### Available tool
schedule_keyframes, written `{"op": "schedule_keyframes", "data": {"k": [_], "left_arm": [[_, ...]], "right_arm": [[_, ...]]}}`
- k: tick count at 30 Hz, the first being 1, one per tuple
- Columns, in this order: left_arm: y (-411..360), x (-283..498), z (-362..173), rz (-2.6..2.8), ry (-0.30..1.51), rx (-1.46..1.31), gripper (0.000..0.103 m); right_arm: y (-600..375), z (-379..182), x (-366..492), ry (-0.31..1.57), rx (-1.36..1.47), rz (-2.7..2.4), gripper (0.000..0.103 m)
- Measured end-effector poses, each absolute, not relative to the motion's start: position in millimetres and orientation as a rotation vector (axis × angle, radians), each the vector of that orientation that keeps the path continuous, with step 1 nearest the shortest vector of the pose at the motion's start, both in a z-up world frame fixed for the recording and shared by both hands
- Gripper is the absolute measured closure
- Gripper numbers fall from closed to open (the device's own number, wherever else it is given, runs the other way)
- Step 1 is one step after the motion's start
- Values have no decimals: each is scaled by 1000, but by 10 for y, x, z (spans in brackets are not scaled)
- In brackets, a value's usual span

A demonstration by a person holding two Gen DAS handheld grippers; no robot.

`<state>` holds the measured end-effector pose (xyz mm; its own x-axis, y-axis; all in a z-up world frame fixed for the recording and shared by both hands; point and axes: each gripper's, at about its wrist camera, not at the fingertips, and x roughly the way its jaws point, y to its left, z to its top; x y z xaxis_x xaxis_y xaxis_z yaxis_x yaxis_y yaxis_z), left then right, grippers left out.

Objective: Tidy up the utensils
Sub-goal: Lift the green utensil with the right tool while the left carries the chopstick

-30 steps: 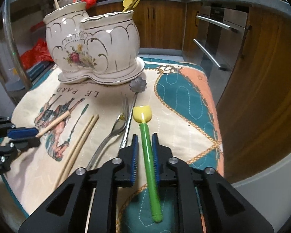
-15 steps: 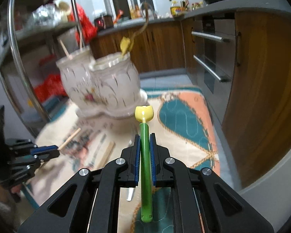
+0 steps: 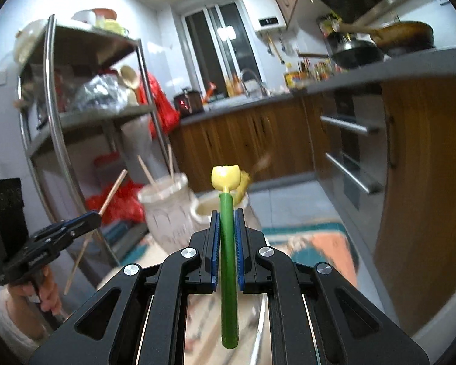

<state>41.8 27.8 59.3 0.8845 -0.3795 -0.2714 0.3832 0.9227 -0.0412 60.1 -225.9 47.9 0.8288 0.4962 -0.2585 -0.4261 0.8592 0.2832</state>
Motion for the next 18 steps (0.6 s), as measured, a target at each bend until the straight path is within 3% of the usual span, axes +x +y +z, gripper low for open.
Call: {"op": "schedule_keyframes", "data": {"k": [8, 18], "left_arm": [[455, 911, 1147, -416, 168, -115, 97], [199, 1552, 1221, -386, 107, -107, 97]], "right_arm": [[-2050, 718, 1145, 287, 322, 563, 93], [-1881, 654, 1702, 286, 383, 527, 93]]}}
